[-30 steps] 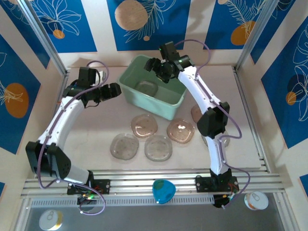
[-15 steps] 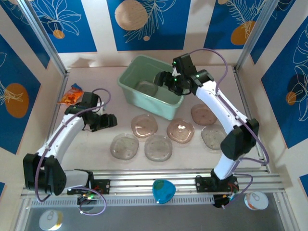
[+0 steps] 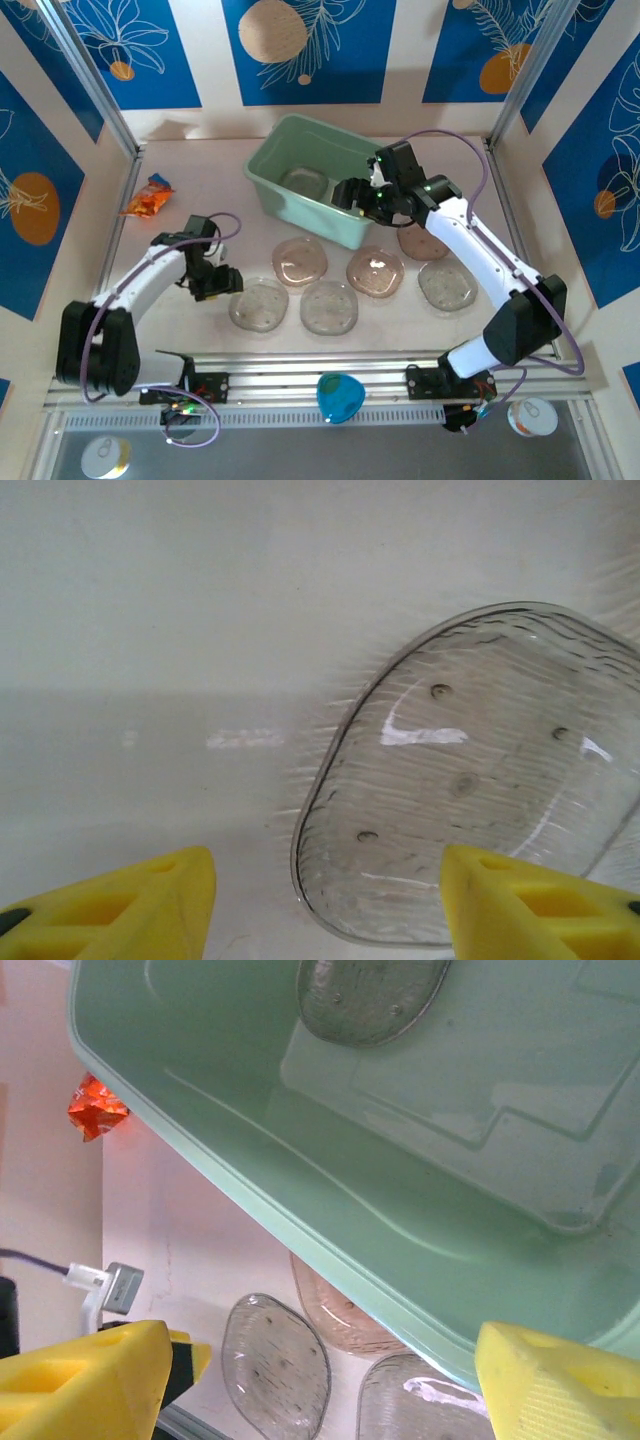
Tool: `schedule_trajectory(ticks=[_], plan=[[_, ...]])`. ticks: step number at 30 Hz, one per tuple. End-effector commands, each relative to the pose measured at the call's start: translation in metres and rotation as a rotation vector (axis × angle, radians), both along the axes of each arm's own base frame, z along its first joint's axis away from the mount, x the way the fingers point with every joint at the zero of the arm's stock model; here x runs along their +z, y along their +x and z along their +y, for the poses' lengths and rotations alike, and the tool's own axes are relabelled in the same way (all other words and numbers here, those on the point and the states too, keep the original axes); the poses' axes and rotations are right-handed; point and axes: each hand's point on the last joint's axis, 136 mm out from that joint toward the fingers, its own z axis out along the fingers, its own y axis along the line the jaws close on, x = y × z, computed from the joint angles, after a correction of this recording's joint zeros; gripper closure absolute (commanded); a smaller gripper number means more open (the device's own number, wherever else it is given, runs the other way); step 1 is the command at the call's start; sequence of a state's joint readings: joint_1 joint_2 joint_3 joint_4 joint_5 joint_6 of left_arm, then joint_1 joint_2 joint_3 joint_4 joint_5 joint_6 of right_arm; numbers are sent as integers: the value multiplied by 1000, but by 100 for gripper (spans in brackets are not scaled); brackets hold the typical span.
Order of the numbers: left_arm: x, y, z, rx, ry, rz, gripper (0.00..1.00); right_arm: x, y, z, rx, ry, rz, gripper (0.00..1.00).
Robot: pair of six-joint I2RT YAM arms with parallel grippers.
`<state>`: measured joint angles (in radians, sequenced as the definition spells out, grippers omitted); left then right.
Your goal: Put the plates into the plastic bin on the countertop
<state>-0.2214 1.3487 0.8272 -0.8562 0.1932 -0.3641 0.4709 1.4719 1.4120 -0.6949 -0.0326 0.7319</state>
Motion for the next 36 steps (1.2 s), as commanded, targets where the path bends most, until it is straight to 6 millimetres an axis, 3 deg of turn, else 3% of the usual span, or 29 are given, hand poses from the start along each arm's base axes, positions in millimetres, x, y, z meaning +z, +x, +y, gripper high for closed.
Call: schedule_trajectory(ticks=[1,6,19,36], plan=[[-13,1,-1,-32,34,22,40,18,-7,-2,33,28,-63,20],[-28,1,-5,-62,40,47,41,25,-10,-3,47,42,-109,20],[-55,-1,-12,-103,37,100,48,12,-3,-2,34,50,-108,20],[-61,-1,-17,-121,45,102,68,10,-7,-3,29,63,-109,21]])
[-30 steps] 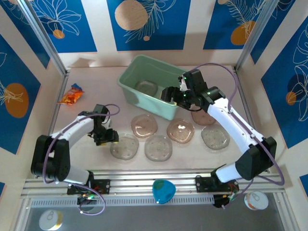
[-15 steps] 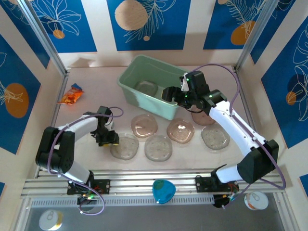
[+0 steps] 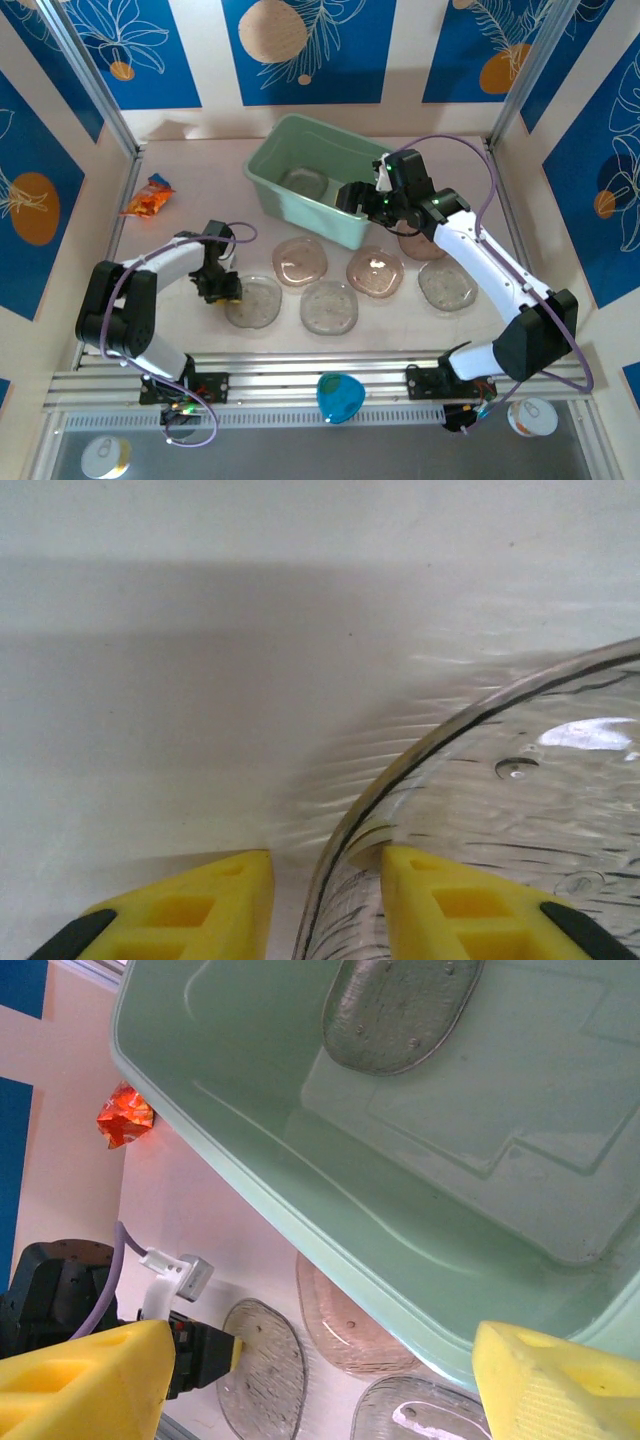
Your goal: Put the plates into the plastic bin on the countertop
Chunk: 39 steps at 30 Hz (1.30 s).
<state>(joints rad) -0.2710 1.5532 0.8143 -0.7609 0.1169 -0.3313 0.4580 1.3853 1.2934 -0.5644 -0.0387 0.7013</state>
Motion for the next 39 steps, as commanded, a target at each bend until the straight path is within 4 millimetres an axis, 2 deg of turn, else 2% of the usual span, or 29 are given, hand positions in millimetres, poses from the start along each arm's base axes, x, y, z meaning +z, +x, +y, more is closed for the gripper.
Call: schedule_trajectory(ticks=[1,21,39], plan=[[-12,-3,-17,-39,-57,10,69,5,-6,4,22,32,-8,21],[-1,-1,-15,6,-63,-60,85,6,-13,-2,7,42,-28,21],[75,16,-15,78,-123,-293,100,18,-7,0,3,42,-46,22]])
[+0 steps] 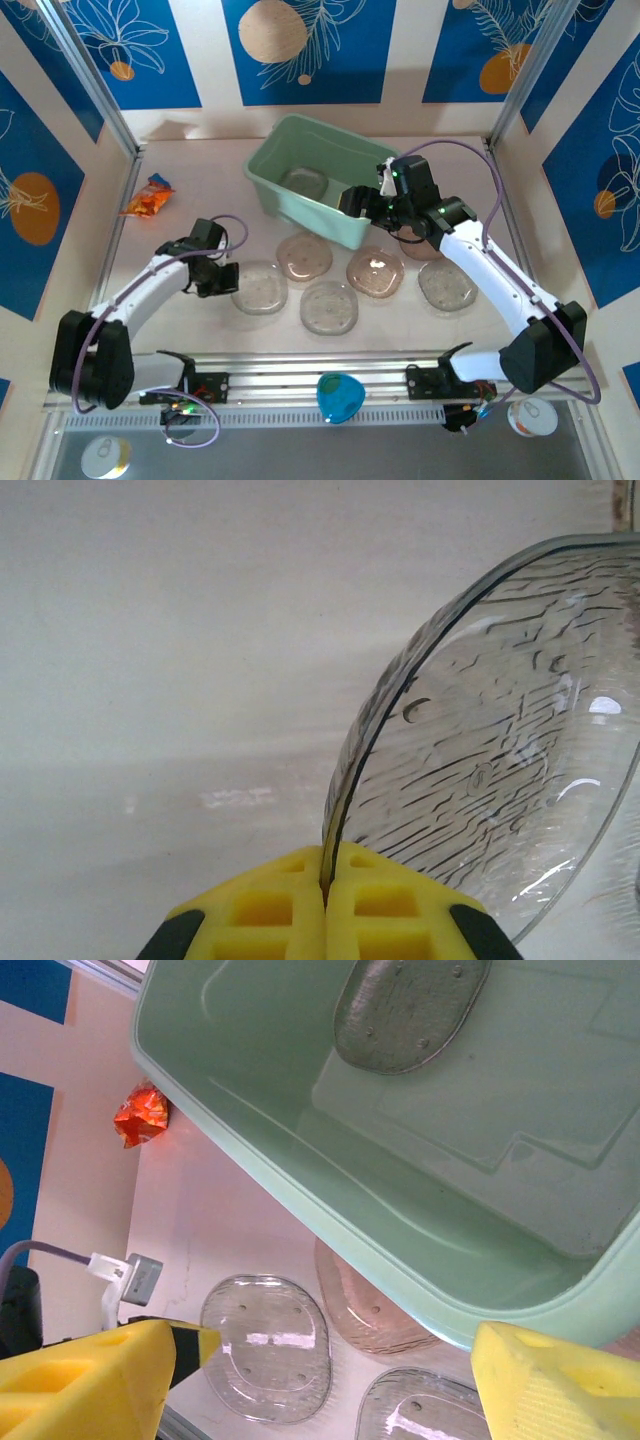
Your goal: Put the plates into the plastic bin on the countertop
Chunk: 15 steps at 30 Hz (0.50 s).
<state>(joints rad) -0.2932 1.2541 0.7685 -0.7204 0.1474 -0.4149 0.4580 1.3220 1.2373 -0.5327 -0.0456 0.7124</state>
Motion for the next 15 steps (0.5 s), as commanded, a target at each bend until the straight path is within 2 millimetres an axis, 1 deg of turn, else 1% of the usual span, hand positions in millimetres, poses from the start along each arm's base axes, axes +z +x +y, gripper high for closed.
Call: schedule_trajectory(ticks=[1,4,10,15], plan=[[24,6,-1,31,-13,-49,100,13,5,5,8,16,-20,22],[42,11,3,48,-12,-95,100,17,7,7,8,20,-22,22],[88,28,22,86,39,-242,100,16,10,9,-8,39,-3,23],[126,37,32,125,44,-345,100,25,9,12,-6,64,-3,24]])
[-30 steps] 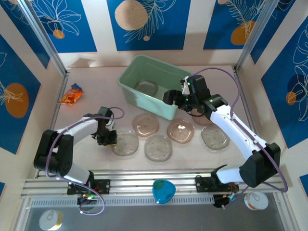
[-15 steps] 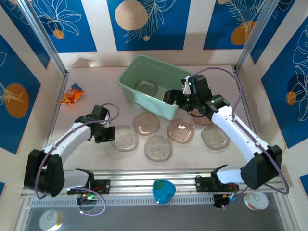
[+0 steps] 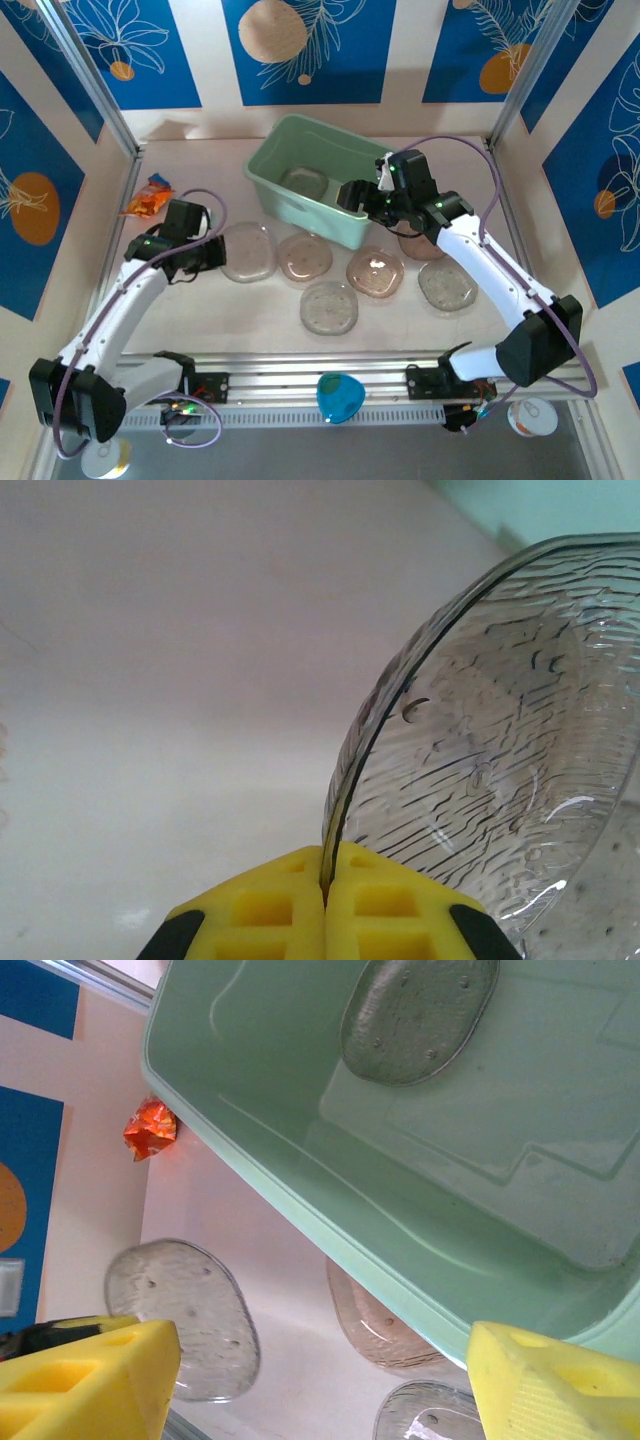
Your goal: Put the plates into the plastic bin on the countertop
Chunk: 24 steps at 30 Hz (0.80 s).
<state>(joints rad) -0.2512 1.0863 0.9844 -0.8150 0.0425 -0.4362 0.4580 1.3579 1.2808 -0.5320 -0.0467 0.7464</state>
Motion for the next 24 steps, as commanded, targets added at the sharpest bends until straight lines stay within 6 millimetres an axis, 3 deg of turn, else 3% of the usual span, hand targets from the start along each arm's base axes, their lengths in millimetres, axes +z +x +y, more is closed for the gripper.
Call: schedule_trajectory(ticks=[1,9,16,21,24], plan=[[27,1,14,35,37,-64,100,21,-1,8,14,47,-17,24],[78,6,37,100,94,-176,100,34,-4,7,11,60,-27,24],[133,27,50,169,113,-316,100,49,-3,14,19,100,-15,24],[162,46,44,197,50,-408,100,58,-3,18,21,134,-7,24],[177,62,26,178,-70,-476,100,67,-4,25,51,132,-36,24]])
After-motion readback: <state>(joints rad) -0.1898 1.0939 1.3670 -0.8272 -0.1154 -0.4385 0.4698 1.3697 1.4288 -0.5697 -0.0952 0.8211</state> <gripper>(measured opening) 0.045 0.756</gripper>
